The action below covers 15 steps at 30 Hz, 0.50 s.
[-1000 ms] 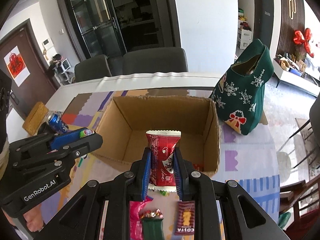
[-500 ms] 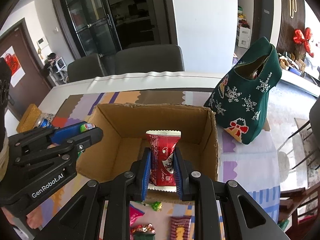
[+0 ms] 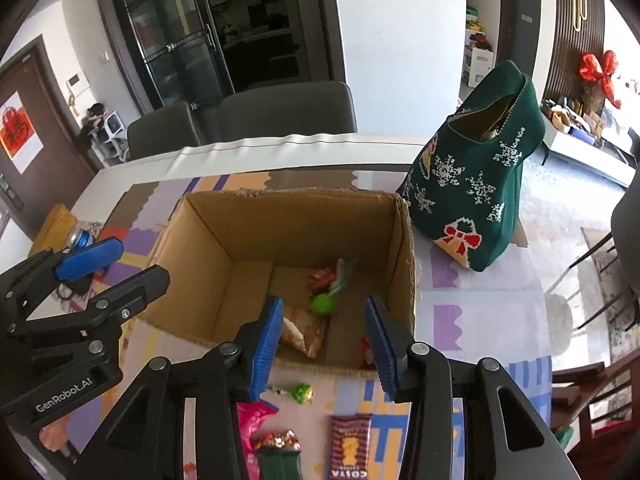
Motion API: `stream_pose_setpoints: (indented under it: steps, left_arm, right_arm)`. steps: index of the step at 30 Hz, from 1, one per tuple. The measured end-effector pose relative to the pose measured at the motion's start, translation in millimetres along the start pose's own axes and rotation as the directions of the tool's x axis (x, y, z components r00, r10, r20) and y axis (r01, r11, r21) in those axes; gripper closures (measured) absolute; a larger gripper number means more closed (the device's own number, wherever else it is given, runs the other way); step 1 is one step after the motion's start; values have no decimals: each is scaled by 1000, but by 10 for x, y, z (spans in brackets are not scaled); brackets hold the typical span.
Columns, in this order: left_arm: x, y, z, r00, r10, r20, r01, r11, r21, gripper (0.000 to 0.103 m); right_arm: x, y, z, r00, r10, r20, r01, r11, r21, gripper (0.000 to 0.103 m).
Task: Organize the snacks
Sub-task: 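Carry both snacks over the box and release them inside, then grasp the pink packet with left tool while right tool grasps Costa biscuit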
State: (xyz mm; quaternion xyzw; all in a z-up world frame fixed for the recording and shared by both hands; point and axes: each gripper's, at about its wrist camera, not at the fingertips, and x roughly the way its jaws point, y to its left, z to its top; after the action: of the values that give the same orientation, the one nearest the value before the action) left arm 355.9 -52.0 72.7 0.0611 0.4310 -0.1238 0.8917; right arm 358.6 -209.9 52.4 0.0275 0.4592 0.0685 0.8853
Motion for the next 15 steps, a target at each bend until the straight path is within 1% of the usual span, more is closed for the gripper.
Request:
stream_pose_setpoints:
  steps: [8, 15]
  left_arm:
    - [-85, -102, -250, 999, -8, -41, 9, 1000, 15, 38]
    - [-65, -212, -473, 996, -24, -88, 27, 999, 30, 38]
  right_arm:
    - [-161, 41, -218, 1000, -16, -16, 15, 999, -44, 60]
    - [-177, 67, -475, 998, -12, -62, 8, 997, -77, 60]
